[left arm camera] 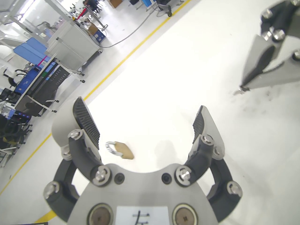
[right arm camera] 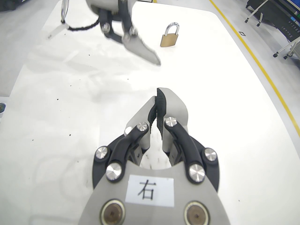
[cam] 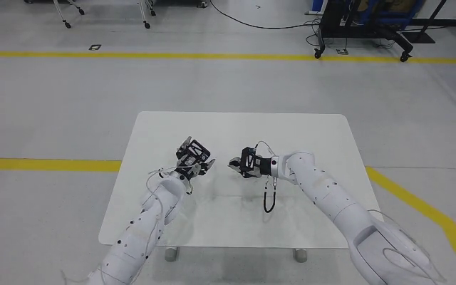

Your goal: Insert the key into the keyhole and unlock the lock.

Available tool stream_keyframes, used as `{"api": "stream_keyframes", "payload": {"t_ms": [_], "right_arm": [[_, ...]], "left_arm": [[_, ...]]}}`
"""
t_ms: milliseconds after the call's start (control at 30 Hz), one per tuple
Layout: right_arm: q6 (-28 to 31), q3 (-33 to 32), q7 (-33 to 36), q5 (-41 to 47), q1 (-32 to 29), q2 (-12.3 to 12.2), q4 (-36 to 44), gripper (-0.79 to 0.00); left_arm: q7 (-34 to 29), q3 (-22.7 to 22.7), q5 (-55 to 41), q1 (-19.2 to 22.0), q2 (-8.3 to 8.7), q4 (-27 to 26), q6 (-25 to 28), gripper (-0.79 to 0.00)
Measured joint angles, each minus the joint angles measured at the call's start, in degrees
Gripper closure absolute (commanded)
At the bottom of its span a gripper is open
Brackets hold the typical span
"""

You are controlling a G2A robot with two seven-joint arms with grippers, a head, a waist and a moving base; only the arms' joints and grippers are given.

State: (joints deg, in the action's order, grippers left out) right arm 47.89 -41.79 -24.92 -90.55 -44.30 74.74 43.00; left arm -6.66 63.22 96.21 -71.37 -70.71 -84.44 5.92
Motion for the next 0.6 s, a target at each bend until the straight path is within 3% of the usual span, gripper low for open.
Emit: {"api": "stream_keyframes", "payload": {"t_ms": [300,467,600], "right_arm": [[-0.12,-0.28,-0.23,1.15,-0.75,0.02,0.70,0.000],[1.19,-3.88,-3.80,9.43,-2.42,-0.38,1.59,0.000],[0.40,-7.70,-3.37,17.01,-3.94,-0.92,2.40,0.000]], "left_arm": [[1.95,17.31,-3.67,-10.05,2.67,-15.21,0.86,-0.785],[4.31,20.36,-10.80,-14.98,2.69,-16.69,1.69,-0.785],[5.17,20.70,-14.93,-16.02,2.47,-15.17,0.62,-0.785]]}}
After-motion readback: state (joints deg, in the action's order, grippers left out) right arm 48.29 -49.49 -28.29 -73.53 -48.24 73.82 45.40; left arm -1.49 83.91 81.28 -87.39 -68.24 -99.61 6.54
